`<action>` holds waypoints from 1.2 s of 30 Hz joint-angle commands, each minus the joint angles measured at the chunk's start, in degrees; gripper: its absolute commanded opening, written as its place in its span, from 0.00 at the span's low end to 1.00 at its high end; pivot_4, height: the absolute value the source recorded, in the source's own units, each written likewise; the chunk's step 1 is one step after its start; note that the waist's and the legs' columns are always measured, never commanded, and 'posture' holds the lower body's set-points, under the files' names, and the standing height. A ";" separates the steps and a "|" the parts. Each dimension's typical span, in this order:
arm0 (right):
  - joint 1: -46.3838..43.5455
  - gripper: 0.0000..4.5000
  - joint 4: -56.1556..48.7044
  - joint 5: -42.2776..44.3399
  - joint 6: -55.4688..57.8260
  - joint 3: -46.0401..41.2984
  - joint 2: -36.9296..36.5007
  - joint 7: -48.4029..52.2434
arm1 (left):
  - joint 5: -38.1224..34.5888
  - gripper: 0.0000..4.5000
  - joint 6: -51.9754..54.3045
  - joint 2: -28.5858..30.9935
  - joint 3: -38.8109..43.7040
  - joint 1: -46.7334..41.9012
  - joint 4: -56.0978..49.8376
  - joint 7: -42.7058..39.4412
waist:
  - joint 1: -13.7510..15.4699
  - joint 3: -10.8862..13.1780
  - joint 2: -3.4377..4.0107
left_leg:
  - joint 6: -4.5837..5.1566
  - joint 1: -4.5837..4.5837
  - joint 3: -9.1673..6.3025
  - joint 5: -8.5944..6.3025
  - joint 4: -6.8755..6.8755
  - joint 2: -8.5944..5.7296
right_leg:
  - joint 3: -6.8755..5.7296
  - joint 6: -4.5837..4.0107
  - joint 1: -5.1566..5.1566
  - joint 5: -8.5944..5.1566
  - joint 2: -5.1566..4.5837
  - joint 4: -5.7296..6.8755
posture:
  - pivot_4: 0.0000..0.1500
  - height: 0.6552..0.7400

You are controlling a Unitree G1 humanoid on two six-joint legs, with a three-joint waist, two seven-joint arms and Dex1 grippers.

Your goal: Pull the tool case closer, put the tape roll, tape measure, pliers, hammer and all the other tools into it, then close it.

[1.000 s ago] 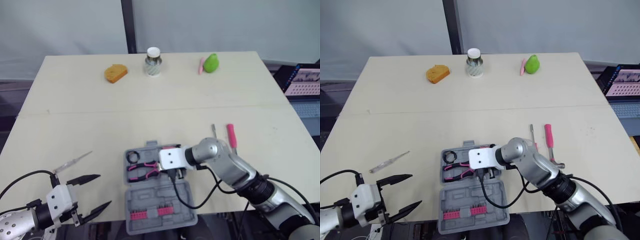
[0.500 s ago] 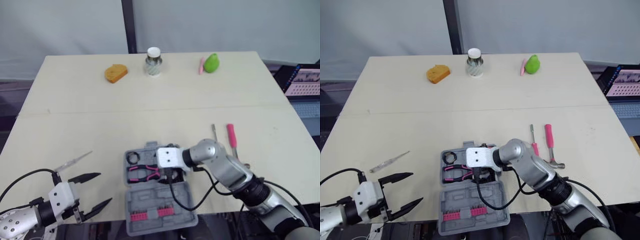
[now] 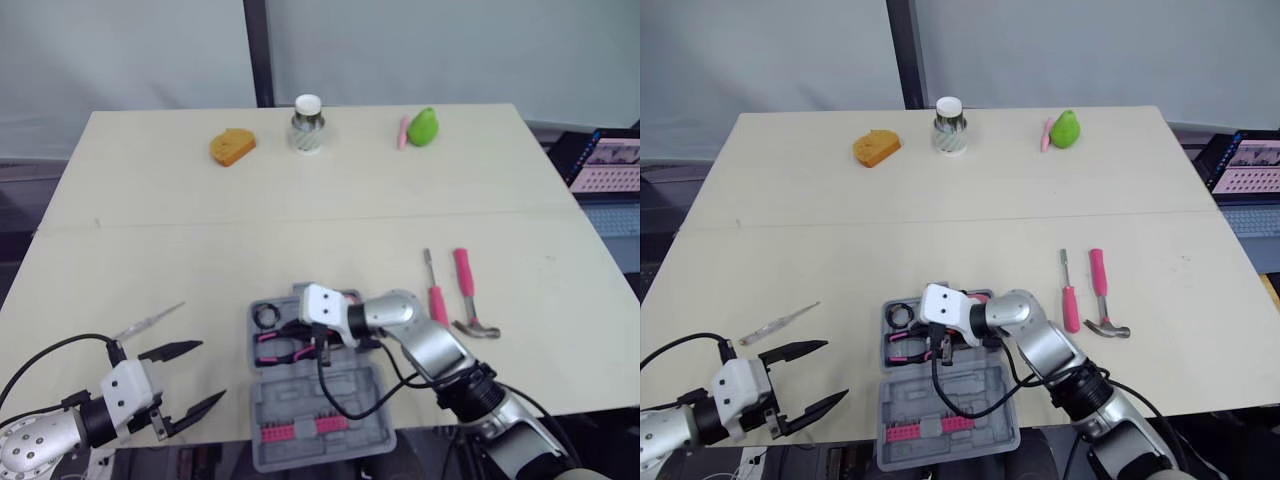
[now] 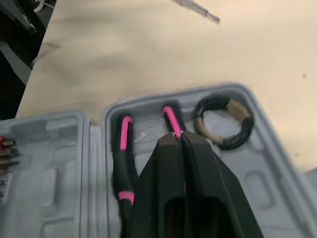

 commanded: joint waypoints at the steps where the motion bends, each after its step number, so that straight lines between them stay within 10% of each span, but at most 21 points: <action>1: 0.18 0.01 1.00 0.63 -2.54 -0.86 0.79 -1.06 | -0.16 1.00 -0.44 0.09 -0.33 0.25 -1.31 0.55 | -0.09 0.00 0.00 | 0.00 0.02 0.00 0.00 -0.01 0.00 | 0.00 0.00 0.00 0.00 0.00 0.00 | 1.00 1.00; 26: 1.85 0.01 13.61 -9.75 -5.91 6.36 -1.61 -3.22 | 0.50 1.00 -0.32 0.42 -1.42 0.10 -2.08 1.78 | -0.94 -0.71 0.08 | -0.08 1.00 -0.04 -0.05 -0.44 0.02 | 0.01 -0.02 0.81 -0.01 0.00 -0.11 | 1.00 1.00; 36: 4.95 0.01 0.41 9.42 -3.99 -8.21 -0.80 1.29 | -0.75 1.00 9.65 1.18 -0.87 -6.32 -2.39 7.39 | -0.36 -0.67 0.19 | -0.07 0.89 -0.06 -0.07 -0.42 0.01 | 0.02 -0.02 0.77 -0.01 0.00 -0.17 | 1.00 1.00</action>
